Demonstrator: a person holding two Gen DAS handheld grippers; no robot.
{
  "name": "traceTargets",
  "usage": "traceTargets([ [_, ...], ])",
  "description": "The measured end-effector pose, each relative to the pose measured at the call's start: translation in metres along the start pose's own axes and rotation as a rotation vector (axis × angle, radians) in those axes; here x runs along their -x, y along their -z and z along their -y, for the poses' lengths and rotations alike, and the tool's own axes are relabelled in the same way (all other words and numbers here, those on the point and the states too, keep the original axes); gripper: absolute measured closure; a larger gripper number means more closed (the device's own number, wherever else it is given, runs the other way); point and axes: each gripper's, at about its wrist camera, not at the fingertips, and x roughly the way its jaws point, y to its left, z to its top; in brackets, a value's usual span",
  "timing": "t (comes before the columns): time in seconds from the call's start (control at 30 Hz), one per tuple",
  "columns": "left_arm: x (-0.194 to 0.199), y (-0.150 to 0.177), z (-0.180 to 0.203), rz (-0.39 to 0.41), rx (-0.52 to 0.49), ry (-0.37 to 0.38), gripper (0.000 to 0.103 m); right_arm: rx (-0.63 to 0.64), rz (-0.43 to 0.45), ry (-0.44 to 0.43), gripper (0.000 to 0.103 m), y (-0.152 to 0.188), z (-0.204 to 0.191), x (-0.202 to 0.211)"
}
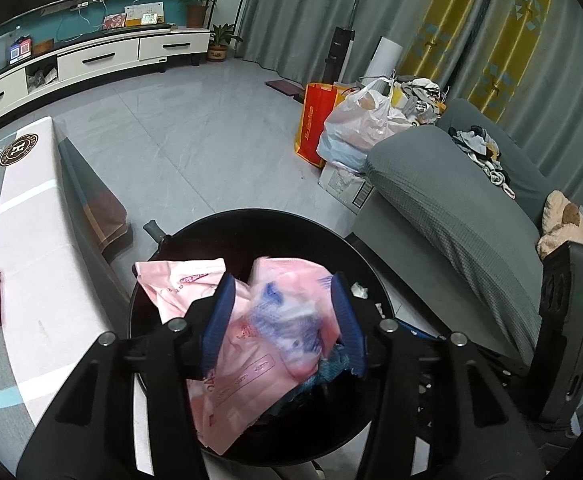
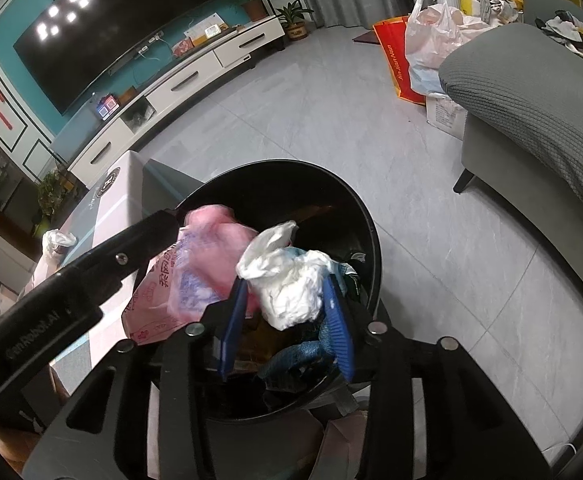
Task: Collect trash
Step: 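Open both tools to release the pink bag and tissue into the bin, then move both open tools back toward the remaining trash on the mat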
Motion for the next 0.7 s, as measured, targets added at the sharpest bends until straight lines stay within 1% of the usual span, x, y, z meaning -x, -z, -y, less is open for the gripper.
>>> traceTargets([
  [0.03,0.001,0.000,-0.001,0.004,0.005,0.004,0.048,-0.003,0.001,-0.001,0.055,0.000,0.001,0.000],
  [0.1,0.005,-0.001,-0.002,0.014,0.014,0.010,0.046,-0.011,0.007,-0.007,0.052,0.000,0.001,0.002],
  [0.17,0.011,-0.001,-0.003,0.027,0.024,0.018,0.046,-0.023,0.018,-0.011,0.052,-0.001,0.003,0.004],
  [0.23,0.017,0.000,-0.006,0.039,0.030,0.026,0.042,-0.047,0.033,-0.018,0.051,-0.003,0.008,0.007],
  [0.37,0.034,0.005,-0.012,0.067,0.036,0.011,0.036,-0.074,0.043,-0.041,0.051,-0.003,0.012,0.010],
  [0.43,0.044,0.009,-0.017,0.076,0.039,-0.022,0.026,-0.061,0.059,-0.054,0.051,-0.002,0.007,0.014],
  [0.5,0.055,0.015,-0.024,0.089,0.055,-0.047,0.022,-0.044,0.080,-0.068,0.050,-0.002,0.001,0.019],
  [0.53,0.061,0.018,-0.028,0.097,0.069,-0.060,0.015,-0.035,0.090,-0.076,0.045,-0.001,-0.002,0.022],
  [0.6,0.075,0.027,-0.041,0.117,0.105,-0.089,0.006,-0.018,0.112,-0.088,0.041,0.001,-0.008,0.027],
  [0.63,0.081,0.031,-0.048,0.126,0.124,-0.098,0.003,-0.007,0.120,-0.092,0.040,0.001,-0.011,0.029],
  [0.7,0.091,0.038,-0.064,0.122,0.170,-0.121,0.003,0.020,0.131,-0.097,0.037,0.002,-0.018,0.031],
])
